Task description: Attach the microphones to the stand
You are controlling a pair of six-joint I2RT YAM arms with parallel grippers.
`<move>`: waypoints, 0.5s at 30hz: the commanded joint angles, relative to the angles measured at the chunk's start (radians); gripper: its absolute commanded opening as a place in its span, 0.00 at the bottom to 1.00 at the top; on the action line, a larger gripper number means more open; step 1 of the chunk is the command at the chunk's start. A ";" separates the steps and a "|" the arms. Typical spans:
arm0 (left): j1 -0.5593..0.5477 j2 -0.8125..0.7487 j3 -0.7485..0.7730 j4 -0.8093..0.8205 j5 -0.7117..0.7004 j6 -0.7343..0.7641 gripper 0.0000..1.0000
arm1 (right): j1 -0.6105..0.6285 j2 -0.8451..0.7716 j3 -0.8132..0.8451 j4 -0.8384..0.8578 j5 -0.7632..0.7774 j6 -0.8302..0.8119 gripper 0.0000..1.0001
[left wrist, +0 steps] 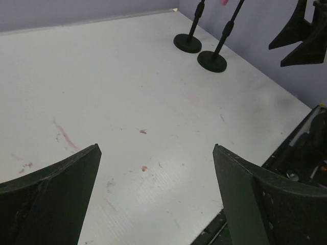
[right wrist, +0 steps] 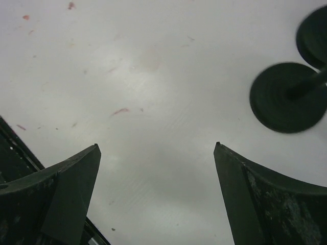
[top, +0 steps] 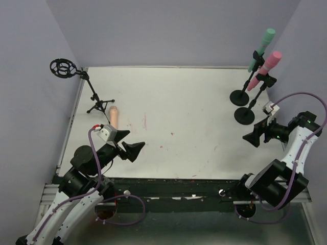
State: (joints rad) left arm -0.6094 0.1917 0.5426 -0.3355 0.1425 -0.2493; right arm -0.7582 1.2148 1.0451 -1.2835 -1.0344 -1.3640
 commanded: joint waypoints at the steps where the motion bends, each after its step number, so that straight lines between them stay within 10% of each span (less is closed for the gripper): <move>1: 0.007 0.034 0.011 -0.046 0.039 -0.241 0.99 | 0.181 -0.076 -0.033 0.016 -0.032 0.156 1.00; 8: 0.007 0.070 0.094 -0.120 -0.194 -0.180 0.99 | 0.684 -0.057 -0.109 0.478 0.098 0.682 1.00; 15: 0.233 0.285 0.282 -0.214 -0.251 -0.024 0.99 | 0.875 0.152 -0.033 0.489 0.041 0.677 1.00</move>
State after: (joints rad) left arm -0.5541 0.3676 0.7227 -0.4831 -0.0872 -0.3660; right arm 0.1055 1.2861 0.9619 -0.8341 -0.9680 -0.7322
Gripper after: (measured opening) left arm 0.988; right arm 0.997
